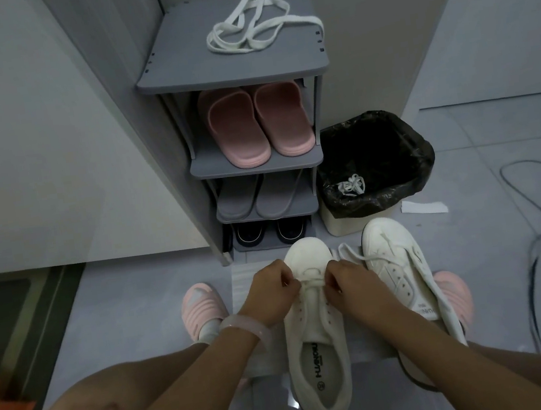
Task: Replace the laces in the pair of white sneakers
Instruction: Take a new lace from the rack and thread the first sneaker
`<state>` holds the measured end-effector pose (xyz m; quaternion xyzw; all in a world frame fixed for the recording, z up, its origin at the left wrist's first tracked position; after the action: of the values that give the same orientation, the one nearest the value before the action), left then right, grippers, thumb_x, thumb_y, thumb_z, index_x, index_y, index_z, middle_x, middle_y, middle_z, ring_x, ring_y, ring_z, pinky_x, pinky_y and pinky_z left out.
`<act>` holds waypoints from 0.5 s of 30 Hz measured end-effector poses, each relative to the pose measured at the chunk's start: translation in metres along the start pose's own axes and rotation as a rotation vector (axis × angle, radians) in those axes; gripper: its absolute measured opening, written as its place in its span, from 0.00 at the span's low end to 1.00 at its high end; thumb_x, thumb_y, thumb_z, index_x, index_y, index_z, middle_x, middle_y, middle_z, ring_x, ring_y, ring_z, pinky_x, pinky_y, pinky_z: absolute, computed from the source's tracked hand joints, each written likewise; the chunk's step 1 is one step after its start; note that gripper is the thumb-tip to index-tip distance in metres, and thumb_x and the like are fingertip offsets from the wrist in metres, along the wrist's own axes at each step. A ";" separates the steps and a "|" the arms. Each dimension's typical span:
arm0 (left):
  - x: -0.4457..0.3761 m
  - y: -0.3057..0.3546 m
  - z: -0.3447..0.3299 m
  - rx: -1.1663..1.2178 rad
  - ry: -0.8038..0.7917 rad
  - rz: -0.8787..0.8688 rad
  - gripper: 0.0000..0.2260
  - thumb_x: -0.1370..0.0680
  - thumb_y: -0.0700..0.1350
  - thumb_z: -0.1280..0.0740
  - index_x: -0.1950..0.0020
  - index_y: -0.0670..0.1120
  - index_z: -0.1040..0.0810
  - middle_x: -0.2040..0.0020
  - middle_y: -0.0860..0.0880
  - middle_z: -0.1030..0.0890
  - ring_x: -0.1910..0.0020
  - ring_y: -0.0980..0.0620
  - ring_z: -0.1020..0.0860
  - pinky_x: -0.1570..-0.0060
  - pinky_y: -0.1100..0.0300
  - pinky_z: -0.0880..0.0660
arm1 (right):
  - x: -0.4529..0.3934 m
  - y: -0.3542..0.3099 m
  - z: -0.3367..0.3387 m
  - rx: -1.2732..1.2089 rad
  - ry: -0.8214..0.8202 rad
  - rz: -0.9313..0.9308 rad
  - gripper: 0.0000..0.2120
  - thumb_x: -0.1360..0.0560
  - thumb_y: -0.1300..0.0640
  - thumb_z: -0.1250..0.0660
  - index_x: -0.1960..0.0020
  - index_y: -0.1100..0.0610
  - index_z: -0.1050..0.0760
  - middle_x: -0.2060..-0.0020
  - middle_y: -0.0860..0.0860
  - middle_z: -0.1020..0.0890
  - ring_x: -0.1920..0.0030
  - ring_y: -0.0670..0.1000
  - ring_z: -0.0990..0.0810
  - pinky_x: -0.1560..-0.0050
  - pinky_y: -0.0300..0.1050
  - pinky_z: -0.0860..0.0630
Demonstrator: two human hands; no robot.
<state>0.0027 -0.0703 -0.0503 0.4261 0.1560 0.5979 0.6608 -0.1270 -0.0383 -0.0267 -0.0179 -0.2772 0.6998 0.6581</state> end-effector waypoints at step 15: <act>-0.006 -0.023 -0.005 0.274 -0.113 0.230 0.08 0.27 0.37 0.31 0.64 0.47 0.25 0.65 0.50 0.23 0.65 0.56 0.25 0.64 0.66 0.26 | 0.001 0.000 -0.006 0.010 -0.033 -0.011 0.07 0.21 0.56 0.46 0.48 0.58 0.32 0.54 0.55 0.21 0.54 0.55 0.21 0.50 0.50 0.25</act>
<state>0.0128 -0.0721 -0.0722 0.5601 0.1489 0.6177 0.5316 -0.1248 -0.0353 -0.0314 -0.0015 -0.2843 0.6978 0.6574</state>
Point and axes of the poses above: each hand's wrist, its own x-axis away from the middle knuckle, its own z-axis out of the back of the hand, y = z × x, the point moved 7 cm from there along -x, towards the middle knuckle
